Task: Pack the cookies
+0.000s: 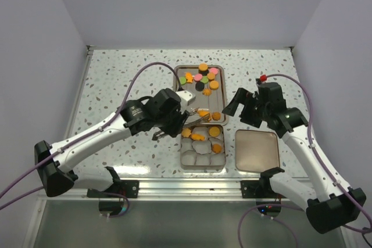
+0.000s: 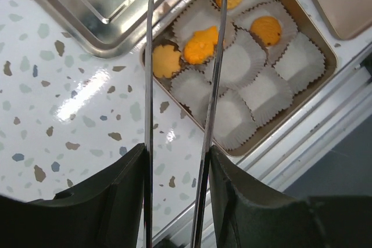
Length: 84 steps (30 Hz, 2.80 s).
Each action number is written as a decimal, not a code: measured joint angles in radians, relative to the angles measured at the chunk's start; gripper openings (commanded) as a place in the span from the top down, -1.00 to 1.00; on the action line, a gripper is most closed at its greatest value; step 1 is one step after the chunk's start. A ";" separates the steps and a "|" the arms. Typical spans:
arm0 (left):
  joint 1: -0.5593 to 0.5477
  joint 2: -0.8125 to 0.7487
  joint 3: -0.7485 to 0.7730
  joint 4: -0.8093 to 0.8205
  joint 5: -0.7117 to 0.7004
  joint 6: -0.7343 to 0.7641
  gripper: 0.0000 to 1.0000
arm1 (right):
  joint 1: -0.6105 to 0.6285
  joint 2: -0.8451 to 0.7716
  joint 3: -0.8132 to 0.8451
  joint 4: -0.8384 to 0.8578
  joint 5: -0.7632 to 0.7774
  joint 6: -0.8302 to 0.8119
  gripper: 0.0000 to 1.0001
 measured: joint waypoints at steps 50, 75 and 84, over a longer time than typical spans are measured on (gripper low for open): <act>-0.193 -0.037 -0.163 -0.019 0.060 -0.169 -0.12 | -0.003 -0.022 -0.046 0.002 0.009 -0.049 -0.98; 0.010 0.275 0.256 -0.076 -0.095 -0.046 -0.13 | -0.009 -0.024 -0.008 -0.016 0.053 -0.055 -0.98; 0.087 0.549 0.428 -0.077 -0.103 -0.014 -0.12 | -0.010 -0.032 0.016 -0.051 0.080 -0.076 -0.97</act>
